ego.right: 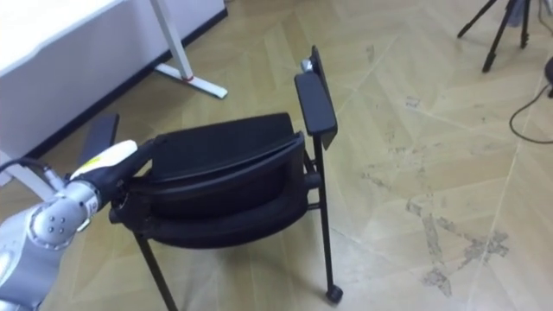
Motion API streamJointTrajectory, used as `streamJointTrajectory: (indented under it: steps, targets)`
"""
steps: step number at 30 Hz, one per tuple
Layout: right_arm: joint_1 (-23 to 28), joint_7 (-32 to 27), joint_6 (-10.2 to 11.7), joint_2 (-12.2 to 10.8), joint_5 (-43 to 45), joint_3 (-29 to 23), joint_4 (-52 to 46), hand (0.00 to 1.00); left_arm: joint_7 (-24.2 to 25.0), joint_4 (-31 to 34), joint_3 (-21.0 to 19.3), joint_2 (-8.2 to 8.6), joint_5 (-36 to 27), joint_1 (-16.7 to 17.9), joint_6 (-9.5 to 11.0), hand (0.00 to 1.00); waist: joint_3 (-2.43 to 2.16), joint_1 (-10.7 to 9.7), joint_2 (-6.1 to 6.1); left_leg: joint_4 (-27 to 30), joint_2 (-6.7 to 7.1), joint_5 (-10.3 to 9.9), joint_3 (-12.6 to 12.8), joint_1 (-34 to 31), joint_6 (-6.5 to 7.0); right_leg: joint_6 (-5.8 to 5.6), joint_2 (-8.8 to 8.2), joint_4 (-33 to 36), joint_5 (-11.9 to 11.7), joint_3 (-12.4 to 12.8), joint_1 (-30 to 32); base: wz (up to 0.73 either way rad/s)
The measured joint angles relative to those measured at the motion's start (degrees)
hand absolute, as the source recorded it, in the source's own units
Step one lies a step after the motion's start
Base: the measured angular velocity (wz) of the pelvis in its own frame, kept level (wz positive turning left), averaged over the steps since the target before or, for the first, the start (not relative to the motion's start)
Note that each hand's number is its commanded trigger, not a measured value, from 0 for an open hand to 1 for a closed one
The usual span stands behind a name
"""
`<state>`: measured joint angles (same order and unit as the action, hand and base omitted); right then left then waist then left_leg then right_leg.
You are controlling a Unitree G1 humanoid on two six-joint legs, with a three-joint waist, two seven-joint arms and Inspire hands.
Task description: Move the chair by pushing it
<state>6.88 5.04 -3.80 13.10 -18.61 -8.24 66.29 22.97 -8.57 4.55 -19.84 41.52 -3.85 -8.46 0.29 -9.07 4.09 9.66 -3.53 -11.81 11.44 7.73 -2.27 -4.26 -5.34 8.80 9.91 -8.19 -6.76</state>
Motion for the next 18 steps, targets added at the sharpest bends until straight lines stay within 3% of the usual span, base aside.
streamJointTrajectory:
  steps: [5, 8, 12, 13, 14, 15, 18]
  targets:
    - [0.00, -0.27, 0.00, 0.00, 0.00, -0.05, -0.01, 0.00, -1.34, -1.03, 0.00, 1.09, 1.93, -0.02, 0.11, 0.00, -0.24, 0.02, -0.29, -0.01, 0.00, 0.00, 0.29, 0.63, 0.00, 0.00, 0.00, 0.08, 0.00, 0.19, -0.28, -0.01]
    - [0.02, -0.34, 0.00, -0.02, 0.10, -0.27, -0.01, 0.00, -1.99, -1.78, 0.02, 1.19, 1.93, -0.04, 0.25, 0.00, -0.56, 0.02, -0.48, 0.00, 0.00, 0.00, 0.31, 0.79, 0.00, 0.00, 0.00, 0.11, 0.00, 0.21, -0.44, 0.00]
    - [0.02, -0.50, 0.01, -0.40, 0.42, -2.13, -0.01, 0.00, -2.20, -2.20, 0.04, 1.20, 2.05, -0.03, 0.33, 0.00, -0.65, -0.03, -0.63, -0.02, -0.02, 0.00, 0.61, 0.90, 0.00, 0.00, 0.00, 0.11, 0.00, 0.36, -0.67, 0.00]
    - [0.03, -0.52, 0.01, -0.45, 0.44, -2.16, -0.01, 0.00, -2.22, -2.20, 0.04, 1.20, 2.05, -0.03, 0.33, 0.15, -0.65, -0.03, -0.63, -0.02, -0.02, 0.00, 0.63, 0.91, 0.00, 0.00, 0.00, 0.11, 0.00, 0.37, -0.67, 0.00]
    - [0.02, -0.53, 0.01, -0.57, 0.45, -2.16, -0.01, 0.00, -2.23, -2.20, 0.04, 1.20, 2.04, -0.03, 0.33, 0.96, -0.65, -0.03, -0.64, -0.03, -0.02, 0.00, 0.65, 0.93, 0.00, 0.00, 0.00, 0.11, 0.00, 0.37, -0.67, 0.00]
    - [0.02, -0.52, 0.01, -0.73, 0.44, -2.16, -0.01, 0.00, -2.24, -2.19, 0.04, 1.20, 2.01, -0.01, 0.34, 1.00, -0.65, -0.02, -0.63, -0.03, -0.02, 0.00, 0.68, 0.92, 0.00, 0.00, 0.00, 0.13, 0.00, 0.39, -0.67, 0.00]
    - [0.01, -0.50, 0.01, -1.14, 0.44, -2.16, -0.01, 0.00, -2.27, -2.18, 0.03, 1.18, 1.99, 0.04, 0.37, 1.00, -0.66, -0.02, -0.62, -0.03, -0.03, 0.00, 0.78, 0.94, 0.00, 0.00, 0.00, 0.11, 0.00, 0.45, -0.67, 0.00]
